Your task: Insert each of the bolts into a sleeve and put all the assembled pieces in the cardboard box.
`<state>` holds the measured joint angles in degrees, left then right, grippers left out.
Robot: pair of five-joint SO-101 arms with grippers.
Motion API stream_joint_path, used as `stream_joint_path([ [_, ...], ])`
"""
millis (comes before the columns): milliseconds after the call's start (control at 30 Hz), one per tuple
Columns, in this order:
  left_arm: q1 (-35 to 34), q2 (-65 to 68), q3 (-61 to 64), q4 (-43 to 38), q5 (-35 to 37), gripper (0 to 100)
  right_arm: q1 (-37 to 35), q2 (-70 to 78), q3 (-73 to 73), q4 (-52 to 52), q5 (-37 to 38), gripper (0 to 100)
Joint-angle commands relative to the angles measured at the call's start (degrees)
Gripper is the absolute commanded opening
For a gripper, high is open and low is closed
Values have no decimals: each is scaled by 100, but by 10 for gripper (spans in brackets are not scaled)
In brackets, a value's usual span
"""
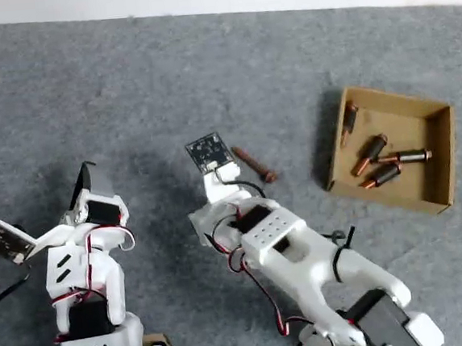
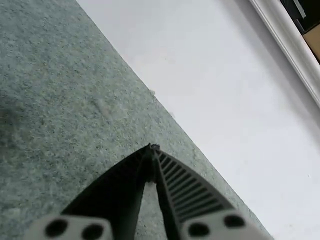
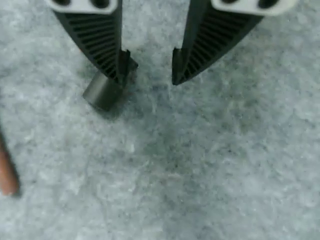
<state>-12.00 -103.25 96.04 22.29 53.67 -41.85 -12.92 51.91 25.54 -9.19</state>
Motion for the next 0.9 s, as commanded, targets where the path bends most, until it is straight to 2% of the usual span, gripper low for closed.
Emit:
stream_joint_path([
  [0,-57,-84,110,0,-53,7,4,286,-180,-145,-44,135],
  [400,-40,-84,110,0,-53,7,418,286,-365,127,-44,135],
  [533,-31,-84,110,0,-53,7,418,268,-479,593,-44,135],
  [667,-22,-84,110,9,-53,7,418,-101,-699,611,-44,135],
  [867,-22,-84,110,9,-53,7,426,-760,-259,585,-44,135],
])
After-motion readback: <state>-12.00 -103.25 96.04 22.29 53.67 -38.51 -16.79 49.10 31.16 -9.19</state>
